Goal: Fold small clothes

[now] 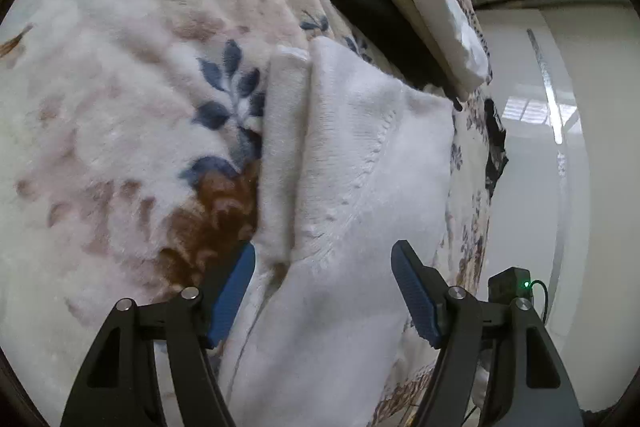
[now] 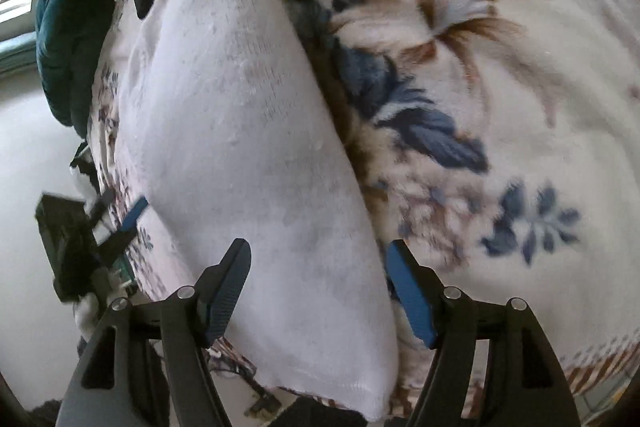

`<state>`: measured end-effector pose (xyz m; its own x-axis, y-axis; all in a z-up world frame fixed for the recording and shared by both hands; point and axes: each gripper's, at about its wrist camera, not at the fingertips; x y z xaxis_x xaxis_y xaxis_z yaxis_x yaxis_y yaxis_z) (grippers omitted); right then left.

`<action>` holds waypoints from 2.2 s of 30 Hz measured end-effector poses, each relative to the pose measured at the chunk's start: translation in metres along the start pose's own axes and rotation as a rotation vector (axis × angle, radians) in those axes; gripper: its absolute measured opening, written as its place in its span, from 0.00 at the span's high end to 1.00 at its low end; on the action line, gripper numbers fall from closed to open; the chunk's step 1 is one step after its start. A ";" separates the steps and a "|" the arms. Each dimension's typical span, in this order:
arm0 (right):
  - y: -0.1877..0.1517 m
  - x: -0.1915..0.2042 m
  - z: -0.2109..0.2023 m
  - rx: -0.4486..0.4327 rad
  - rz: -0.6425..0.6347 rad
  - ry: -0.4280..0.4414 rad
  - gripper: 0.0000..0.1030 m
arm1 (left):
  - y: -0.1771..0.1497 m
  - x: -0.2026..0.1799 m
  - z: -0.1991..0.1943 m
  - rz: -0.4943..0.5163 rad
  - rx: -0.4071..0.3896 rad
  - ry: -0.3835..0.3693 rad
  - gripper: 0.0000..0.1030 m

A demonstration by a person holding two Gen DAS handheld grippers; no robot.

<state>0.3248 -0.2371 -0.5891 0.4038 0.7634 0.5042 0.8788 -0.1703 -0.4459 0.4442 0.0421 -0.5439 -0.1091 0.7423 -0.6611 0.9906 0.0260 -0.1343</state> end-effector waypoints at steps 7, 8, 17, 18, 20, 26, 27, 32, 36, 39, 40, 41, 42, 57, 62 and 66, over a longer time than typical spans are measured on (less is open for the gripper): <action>-0.071 -0.034 0.063 0.212 0.048 0.031 0.30 | -0.111 0.036 0.002 -0.044 0.217 0.038 0.33; -0.087 -0.042 0.073 0.240 0.073 0.041 0.30 | -0.123 0.041 0.004 -0.057 0.243 0.048 0.33; -0.142 -0.074 0.136 0.324 0.193 0.175 0.30 | -0.221 0.079 0.051 -0.151 0.413 0.014 0.33; -0.143 -0.081 0.138 0.322 0.187 0.185 0.30 | -0.219 0.074 0.055 -0.145 0.409 0.002 0.33; -0.139 -0.074 0.155 0.320 0.177 0.189 0.30 | -0.217 0.064 0.063 -0.143 0.387 0.018 0.36; -0.142 -0.045 0.169 0.262 0.182 0.248 0.85 | -0.221 0.046 0.048 -0.186 0.301 0.012 0.89; -0.145 -0.038 0.165 0.247 0.187 0.257 0.87 | -0.216 0.048 0.046 -0.198 0.291 0.002 0.89; -0.153 -0.001 0.123 0.191 0.116 0.318 0.90 | -0.206 0.022 -0.005 -0.219 0.206 -0.088 0.89; -0.133 0.046 0.066 0.100 0.021 0.385 0.90 | -0.159 -0.020 -0.037 -0.150 0.098 -0.144 0.89; -0.093 0.088 0.014 -0.016 -0.051 0.419 0.90 | -0.103 -0.043 -0.048 -0.100 -0.005 -0.199 0.89; -0.081 0.100 0.001 -0.048 -0.070 0.426 0.90 | -0.090 -0.047 -0.050 -0.089 -0.027 -0.205 0.89; -0.064 0.114 -0.015 -0.085 -0.087 0.425 0.90 | -0.071 -0.054 -0.052 -0.076 -0.057 -0.222 0.89; -0.042 0.130 -0.034 -0.138 -0.115 0.412 0.90 | -0.048 -0.059 -0.055 -0.067 -0.086 -0.227 0.89; 0.134 0.125 -0.140 -0.348 -0.107 0.324 0.44 | 0.098 -0.061 -0.068 -0.025 -0.263 -0.107 0.40; 0.142 0.088 -0.136 -0.308 -0.120 0.100 0.44 | 0.104 -0.078 -0.012 0.150 -0.130 0.251 0.41; 0.165 0.089 -0.108 -0.283 -0.169 0.012 0.52 | 0.124 -0.082 0.026 0.224 -0.070 0.414 0.93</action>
<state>0.5330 -0.2643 -0.5376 0.2477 0.7886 0.5628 0.9687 -0.2097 -0.1326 0.5733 -0.0329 -0.5261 0.1361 0.9389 -0.3163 0.9907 -0.1308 0.0380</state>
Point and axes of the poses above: each gripper's, at about its wrist camera, not at the fingertips, and z roughly the way its jaws point, x to its left, y to its top, and after that the axes turned 12 degrees about x, right-handed
